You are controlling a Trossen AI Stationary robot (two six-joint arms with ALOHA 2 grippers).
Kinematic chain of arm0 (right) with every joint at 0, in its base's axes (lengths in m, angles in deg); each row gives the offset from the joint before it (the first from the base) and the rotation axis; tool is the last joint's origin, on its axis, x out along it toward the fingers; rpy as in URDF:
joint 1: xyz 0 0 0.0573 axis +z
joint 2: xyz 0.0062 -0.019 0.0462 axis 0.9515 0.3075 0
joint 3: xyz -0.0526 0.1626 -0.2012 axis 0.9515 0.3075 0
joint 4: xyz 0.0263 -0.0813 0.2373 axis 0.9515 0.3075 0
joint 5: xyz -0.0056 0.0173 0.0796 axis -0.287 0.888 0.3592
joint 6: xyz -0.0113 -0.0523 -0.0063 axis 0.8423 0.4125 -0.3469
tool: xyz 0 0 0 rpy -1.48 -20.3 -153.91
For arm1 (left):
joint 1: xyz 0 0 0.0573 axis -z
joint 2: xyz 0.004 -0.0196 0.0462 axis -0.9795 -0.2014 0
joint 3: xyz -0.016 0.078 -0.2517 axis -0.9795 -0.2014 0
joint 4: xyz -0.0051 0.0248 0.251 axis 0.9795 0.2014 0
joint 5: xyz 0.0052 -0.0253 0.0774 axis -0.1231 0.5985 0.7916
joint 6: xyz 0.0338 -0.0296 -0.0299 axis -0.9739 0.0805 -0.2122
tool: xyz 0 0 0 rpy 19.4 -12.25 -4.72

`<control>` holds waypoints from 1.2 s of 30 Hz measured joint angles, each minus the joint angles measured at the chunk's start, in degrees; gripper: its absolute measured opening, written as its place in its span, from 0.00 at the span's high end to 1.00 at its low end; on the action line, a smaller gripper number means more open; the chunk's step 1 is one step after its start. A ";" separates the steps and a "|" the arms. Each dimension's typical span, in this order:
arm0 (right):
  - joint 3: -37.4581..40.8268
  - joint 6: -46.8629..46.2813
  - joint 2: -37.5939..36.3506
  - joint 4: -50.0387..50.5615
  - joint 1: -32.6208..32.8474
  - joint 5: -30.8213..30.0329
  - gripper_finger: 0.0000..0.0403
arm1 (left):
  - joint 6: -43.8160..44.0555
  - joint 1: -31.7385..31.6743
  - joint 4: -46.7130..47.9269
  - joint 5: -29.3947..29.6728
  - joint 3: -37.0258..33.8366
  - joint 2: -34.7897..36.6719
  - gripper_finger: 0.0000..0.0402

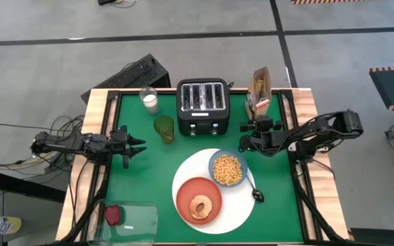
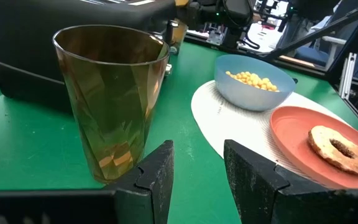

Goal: Arrange a breakfast setting
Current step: Pour the cereal from the cereal box into the blue bowl

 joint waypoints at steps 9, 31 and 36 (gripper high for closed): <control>0.02 -1.97 -1.02 0.36 0.28 0.13 0.27 | 0.00 0.01 0.01 0.00 0.00 0.01 0.68; 0.02 -0.85 -22.44 17.80 11.08 11.97 0.02 | 0.00 0.01 0.00 0.00 0.00 0.00 0.68; 0.02 -0.85 -24.89 19.94 15.24 13.43 0.01 | 0.00 0.02 0.00 0.00 0.00 0.00 0.68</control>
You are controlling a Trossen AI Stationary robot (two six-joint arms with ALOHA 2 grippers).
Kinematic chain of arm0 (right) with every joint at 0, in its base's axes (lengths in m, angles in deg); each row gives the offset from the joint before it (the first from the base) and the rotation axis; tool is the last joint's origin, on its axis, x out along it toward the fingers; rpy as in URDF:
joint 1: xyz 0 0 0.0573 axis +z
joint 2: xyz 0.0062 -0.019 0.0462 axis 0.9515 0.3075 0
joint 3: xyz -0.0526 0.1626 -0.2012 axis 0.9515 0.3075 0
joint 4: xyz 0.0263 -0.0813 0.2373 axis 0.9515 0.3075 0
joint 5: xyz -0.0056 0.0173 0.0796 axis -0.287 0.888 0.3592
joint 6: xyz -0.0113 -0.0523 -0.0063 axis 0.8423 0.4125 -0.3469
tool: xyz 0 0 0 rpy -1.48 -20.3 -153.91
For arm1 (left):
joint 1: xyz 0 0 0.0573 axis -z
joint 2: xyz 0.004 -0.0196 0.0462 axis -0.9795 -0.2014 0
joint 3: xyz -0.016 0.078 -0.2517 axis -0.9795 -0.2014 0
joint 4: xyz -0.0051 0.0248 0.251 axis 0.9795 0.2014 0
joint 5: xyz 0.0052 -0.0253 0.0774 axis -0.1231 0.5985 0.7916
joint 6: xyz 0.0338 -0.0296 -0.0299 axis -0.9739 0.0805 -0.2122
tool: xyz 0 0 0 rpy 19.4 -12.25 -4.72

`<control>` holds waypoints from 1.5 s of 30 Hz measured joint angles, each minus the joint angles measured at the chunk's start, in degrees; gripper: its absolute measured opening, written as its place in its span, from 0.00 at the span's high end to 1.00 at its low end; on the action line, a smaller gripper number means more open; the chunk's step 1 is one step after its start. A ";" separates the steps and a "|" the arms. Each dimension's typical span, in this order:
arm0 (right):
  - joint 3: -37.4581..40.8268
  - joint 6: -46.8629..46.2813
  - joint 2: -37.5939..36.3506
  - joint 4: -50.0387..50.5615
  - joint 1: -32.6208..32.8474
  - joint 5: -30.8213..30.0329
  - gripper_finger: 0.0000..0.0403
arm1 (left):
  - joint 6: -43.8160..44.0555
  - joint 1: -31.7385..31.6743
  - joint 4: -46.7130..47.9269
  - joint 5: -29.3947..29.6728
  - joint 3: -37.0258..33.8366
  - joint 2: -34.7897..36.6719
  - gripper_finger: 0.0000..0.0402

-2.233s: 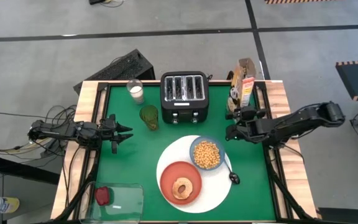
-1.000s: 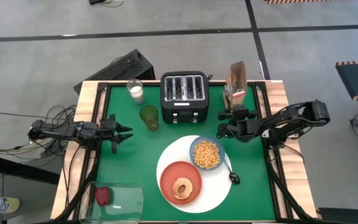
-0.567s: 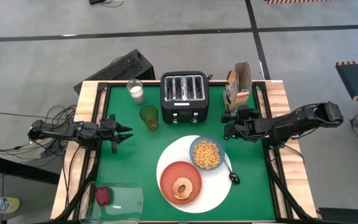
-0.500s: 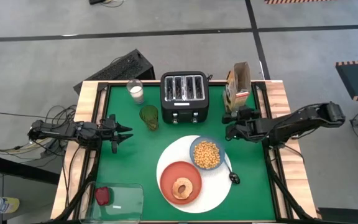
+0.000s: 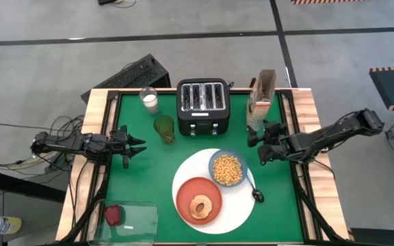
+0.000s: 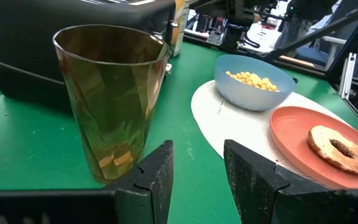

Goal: Arrange a breakfast setting
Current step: Pour the cereal from the cereal box into the blue bowl, then put the apple on the orange plate

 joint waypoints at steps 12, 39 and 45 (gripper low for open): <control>0.00 -0.04 -4.67 1.14 7.61 4.26 0.01 | 0.00 0.00 0.00 0.00 0.00 0.00 0.68; 0.00 11.80 -5.06 -35.40 13.84 16.30 0.01 | 0.00 -0.01 0.00 0.00 0.00 0.01 0.68; 0.00 16.48 -5.06 -46.76 13.84 22.32 0.01 | 0.00 -0.02 0.00 0.00 0.00 0.02 0.68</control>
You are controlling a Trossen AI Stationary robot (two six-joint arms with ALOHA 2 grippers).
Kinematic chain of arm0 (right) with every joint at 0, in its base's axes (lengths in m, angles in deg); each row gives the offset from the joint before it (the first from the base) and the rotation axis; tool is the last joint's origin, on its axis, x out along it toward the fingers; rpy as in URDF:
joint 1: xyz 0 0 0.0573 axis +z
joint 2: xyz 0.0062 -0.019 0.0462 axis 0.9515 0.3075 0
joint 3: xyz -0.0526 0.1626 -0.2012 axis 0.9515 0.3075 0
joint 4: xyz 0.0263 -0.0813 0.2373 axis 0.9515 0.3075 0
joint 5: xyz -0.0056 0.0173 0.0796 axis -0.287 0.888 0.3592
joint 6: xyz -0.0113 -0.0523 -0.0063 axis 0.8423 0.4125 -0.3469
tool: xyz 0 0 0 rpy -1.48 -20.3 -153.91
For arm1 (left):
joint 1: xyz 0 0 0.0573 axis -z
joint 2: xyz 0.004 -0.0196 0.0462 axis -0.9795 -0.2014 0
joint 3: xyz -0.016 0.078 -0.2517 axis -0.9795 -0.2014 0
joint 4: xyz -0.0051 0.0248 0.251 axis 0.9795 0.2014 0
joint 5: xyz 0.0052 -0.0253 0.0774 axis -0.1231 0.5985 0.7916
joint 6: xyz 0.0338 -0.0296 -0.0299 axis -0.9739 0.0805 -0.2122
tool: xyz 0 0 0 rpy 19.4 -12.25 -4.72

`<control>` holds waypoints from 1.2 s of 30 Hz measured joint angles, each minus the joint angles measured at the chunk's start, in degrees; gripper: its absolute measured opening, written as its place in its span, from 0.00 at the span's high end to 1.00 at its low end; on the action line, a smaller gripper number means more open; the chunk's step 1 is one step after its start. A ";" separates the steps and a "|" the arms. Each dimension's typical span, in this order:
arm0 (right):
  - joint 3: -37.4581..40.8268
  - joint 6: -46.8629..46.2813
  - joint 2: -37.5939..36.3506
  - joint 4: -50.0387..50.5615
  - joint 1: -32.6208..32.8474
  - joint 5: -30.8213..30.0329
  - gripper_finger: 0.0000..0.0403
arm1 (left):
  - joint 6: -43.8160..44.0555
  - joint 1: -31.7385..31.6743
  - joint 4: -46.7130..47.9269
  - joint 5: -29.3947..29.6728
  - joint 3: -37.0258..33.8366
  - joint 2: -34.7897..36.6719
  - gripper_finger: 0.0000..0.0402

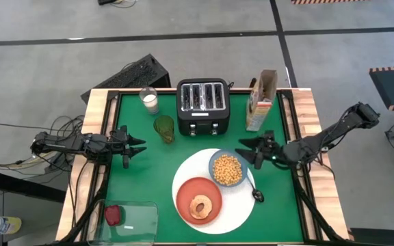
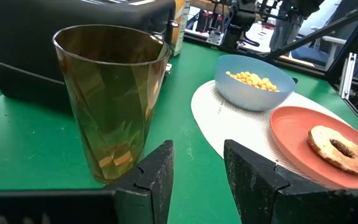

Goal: Arrange a breakfast setting
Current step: Put the apple on the orange plate

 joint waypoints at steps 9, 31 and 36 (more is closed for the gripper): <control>0.00 1.53 0.00 -5.54 0.00 4.54 0.01 | 0.00 0.02 0.00 0.00 0.00 -0.02 0.68; 0.00 9.22 -0.37 -16.89 -0.02 20.26 0.41 | -0.61 -0.09 -0.16 3.23 0.00 -0.01 0.68; -0.02 18.35 -4.74 -16.31 -0.93 27.16 0.65 | -0.62 -0.13 -2.33 10.74 -0.02 0.00 0.68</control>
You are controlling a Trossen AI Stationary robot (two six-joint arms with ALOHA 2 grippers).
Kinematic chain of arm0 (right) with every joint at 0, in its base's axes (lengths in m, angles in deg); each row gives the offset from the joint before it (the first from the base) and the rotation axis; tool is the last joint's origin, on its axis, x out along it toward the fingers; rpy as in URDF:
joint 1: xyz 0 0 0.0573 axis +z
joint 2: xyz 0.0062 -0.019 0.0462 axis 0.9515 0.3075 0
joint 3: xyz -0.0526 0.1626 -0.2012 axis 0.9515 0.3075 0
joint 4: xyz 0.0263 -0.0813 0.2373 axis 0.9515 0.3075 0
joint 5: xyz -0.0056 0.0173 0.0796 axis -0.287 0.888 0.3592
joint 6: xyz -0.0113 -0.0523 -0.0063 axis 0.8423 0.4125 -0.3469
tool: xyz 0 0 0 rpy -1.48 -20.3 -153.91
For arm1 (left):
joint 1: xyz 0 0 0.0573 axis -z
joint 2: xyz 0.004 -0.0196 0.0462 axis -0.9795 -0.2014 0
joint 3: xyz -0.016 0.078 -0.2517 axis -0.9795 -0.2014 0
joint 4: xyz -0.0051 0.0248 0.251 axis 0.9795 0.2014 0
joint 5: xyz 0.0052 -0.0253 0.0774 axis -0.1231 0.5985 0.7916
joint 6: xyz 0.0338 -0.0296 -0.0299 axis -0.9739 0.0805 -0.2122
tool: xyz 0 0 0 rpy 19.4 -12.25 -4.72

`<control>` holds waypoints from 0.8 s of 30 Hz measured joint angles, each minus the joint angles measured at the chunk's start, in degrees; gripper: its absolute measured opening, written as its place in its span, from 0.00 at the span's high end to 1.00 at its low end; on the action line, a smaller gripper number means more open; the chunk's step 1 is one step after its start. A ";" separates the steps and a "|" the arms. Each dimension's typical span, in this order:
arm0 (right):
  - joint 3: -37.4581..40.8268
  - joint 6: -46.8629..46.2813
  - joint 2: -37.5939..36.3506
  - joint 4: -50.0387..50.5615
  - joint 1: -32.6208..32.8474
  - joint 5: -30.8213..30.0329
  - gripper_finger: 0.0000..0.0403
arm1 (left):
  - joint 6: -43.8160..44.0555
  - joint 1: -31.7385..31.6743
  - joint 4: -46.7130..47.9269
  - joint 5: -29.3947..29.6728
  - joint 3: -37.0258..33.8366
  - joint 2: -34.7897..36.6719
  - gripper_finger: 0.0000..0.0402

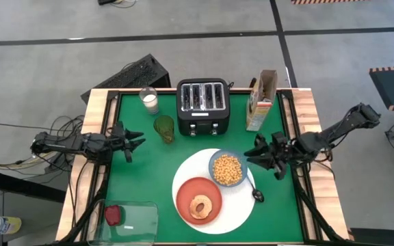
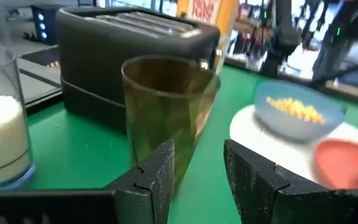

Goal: Arrange a breakfast setting
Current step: Put the apple on the orange plate

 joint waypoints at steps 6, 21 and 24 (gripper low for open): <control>0.00 7.85 -13.98 14.86 -1.82 3.84 0.85 | 3.00 0.00 -5.51 -0.64 0.00 0.00 0.68; 7.97 14.83 -39.09 34.98 -0.95 5.62 0.94 | 6.55 0.00 -8.88 1.55 0.00 0.00 0.68; 11.25 14.89 -42.15 36.03 -0.96 5.88 0.95 | 8.15 0.00 -8.86 1.21 0.00 -0.01 0.68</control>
